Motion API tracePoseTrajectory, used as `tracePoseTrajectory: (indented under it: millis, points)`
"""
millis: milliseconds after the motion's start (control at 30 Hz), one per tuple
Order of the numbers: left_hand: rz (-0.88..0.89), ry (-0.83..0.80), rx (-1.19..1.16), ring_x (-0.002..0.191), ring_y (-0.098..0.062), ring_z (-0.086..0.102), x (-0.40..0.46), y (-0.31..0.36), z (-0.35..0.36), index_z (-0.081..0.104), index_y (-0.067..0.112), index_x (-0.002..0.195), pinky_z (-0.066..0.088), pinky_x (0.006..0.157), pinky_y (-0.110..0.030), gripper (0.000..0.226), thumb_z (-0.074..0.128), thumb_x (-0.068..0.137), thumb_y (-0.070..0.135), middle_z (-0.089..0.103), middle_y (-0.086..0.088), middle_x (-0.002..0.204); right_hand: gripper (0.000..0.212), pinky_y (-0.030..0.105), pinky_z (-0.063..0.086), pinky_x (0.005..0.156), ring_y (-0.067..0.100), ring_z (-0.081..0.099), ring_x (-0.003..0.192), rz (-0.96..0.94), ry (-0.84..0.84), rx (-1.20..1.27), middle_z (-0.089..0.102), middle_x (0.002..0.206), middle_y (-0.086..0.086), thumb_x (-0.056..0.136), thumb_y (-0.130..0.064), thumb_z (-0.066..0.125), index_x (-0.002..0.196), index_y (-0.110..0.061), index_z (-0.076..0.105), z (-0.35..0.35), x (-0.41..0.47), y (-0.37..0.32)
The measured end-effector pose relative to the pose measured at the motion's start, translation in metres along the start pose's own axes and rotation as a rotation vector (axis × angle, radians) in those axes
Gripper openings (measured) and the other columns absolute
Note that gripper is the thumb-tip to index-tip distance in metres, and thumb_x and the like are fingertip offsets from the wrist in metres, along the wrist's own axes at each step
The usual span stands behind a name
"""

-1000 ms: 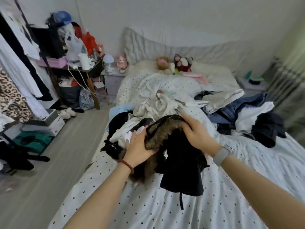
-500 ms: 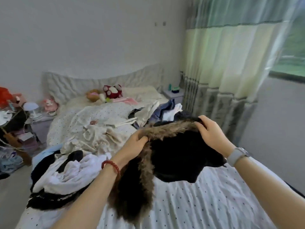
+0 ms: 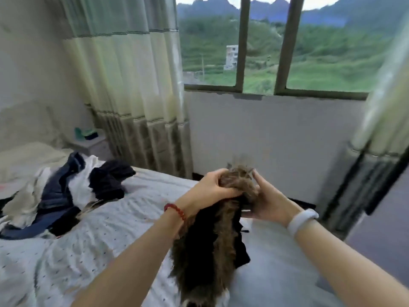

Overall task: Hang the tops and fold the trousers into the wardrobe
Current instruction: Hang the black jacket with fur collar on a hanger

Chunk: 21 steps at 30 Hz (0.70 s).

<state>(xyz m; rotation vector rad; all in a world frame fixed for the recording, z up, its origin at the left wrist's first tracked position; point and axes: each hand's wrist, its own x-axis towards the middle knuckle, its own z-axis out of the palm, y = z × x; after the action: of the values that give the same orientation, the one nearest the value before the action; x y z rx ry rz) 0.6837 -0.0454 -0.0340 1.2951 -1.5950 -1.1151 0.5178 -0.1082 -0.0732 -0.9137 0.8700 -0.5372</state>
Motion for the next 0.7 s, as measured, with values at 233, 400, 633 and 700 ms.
tracePoseTrajectory:
  millis: [233,400,633,700]
  points:
    - [0.079,-0.141,0.010,0.081,-0.007,0.060,0.077,-0.015,0.039,0.066,0.015,0.092,0.045,0.083,-0.023,0.015,0.072,0.079,0.012,0.067,0.002,0.086,0.016,0.024,0.053,0.055,0.016,0.065,0.058,-0.242,0.342,0.148,0.069,0.074,0.009,0.092,-0.007,0.047,0.096,-0.002,0.062,-0.084,-0.037,-0.023]
    - [0.123,0.034,0.129,0.076,-0.008,0.059,0.149,-0.040,0.043,0.063,0.014,0.086,0.044,0.071,-0.016,0.009,0.069,0.081,0.009,0.065,0.004,0.079,0.024,0.013,0.037,0.039,0.005,0.046,0.039,-0.415,0.825,-0.020,0.051,0.049,-0.002,0.091,0.011,0.040,0.108,0.005,0.055,-0.149,-0.084,-0.031]
    - [0.391,-0.478,0.163,0.060,0.013,0.049,0.197,-0.008,0.099,0.061,0.019,0.079,0.041,0.066,-0.014,0.013,0.068,0.083,0.009,0.059,0.010,0.072,0.048,0.016,0.049,0.077,0.008,0.057,0.097,-0.280,0.759,-0.550,0.056,0.111,-0.006,0.088,-0.006,0.060,0.128,-0.028,0.043,-0.129,-0.074,-0.020]
    - [0.410,-0.560,0.029,0.063,0.009,0.053,0.206,0.013,0.113,0.061,0.012,0.085,0.043,0.067,-0.011,0.008,0.066,0.084,0.006,0.060,0.007,0.074,0.048,0.011,0.047,0.077,-0.007,0.058,0.096,-0.311,0.704,-0.529,0.055,0.110,-0.012,0.085,-0.005,0.063,0.120,-0.030,0.043,-0.116,-0.053,-0.014]
